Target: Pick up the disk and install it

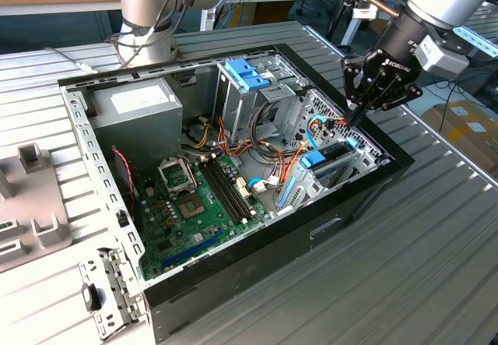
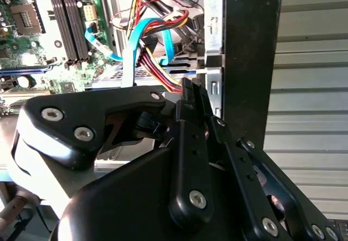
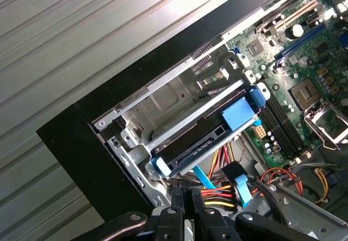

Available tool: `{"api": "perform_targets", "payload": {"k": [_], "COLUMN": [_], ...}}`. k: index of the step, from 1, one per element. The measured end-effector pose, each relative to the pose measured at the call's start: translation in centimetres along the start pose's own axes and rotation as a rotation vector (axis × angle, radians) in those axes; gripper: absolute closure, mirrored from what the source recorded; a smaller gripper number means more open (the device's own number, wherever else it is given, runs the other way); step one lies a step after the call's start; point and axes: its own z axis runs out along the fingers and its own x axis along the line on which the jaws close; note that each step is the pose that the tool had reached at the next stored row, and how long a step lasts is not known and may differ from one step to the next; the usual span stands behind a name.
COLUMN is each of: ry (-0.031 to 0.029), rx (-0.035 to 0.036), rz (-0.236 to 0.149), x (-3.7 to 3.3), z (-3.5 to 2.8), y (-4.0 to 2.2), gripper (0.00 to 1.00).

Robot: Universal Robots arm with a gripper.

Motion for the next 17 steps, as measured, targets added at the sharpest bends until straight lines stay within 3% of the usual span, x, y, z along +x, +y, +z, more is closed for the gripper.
{"api": "perform_targets", "payload": {"k": [8,17], "ry": [0.0000,-0.0001], "rx": [0.0000,0.0004], "rz": [0.000,0.003], "x": [-0.84,-1.04], "z": [0.11,0.13], "y": [0.59,0.72], "gripper": [0.83,0.83]}}
